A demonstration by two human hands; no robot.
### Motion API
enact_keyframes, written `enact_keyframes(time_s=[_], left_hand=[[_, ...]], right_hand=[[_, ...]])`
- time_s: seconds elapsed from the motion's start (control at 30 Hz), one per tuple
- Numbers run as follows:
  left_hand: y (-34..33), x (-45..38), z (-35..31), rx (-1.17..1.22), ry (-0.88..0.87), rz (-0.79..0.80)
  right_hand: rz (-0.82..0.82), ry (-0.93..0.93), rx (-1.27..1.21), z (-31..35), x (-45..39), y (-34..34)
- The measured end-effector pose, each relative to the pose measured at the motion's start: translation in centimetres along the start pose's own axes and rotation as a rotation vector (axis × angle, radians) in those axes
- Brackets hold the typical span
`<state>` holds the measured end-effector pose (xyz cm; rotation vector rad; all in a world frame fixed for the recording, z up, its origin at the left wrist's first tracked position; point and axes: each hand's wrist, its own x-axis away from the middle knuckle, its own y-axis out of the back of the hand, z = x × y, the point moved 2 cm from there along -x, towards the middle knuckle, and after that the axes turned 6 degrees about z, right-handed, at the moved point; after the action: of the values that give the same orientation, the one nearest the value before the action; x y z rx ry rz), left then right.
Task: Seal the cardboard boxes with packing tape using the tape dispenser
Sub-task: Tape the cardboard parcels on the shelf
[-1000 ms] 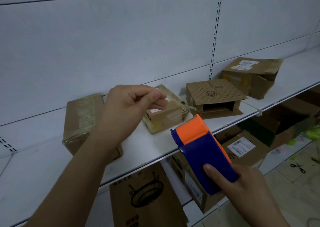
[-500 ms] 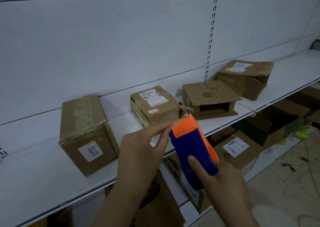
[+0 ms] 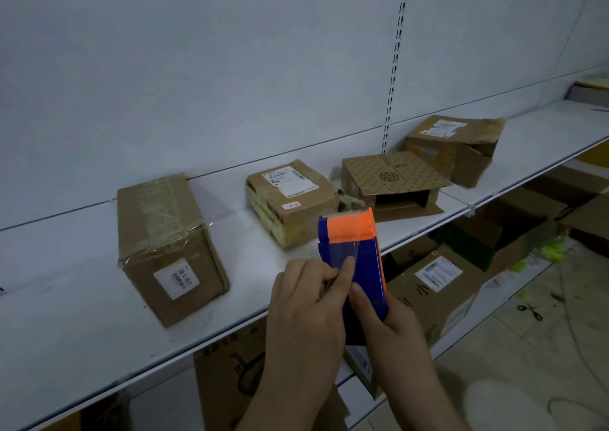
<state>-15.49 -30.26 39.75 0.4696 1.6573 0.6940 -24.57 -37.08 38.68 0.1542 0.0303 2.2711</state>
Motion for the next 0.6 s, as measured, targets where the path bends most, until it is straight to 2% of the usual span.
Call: enact_keyframes(time_s=[0.17, 0.43, 0.53, 0.6], left_hand=[[0.3, 1.4, 0.4, -0.027, -0.022, 0.036], [0.6, 3.9, -0.8, 0.073, -0.028, 0.047], [0.4, 4.6, -1.0, 0.151, -0.021, 0.122], [0.3, 4.7, -0.8, 0.192, -0.031, 0.225]], right_hand=[[-0.023, -0.145, -0.291, 0.4, 0.9, -0.9], [-0.087, -0.061, -0.270, -0.1, 1.2, -0.9], [-0.108, -0.054, -0.284, -0.6, 0.9, -0.7], [-0.123, -0.063, -0.276, -1.2, 0.5, -0.4]])
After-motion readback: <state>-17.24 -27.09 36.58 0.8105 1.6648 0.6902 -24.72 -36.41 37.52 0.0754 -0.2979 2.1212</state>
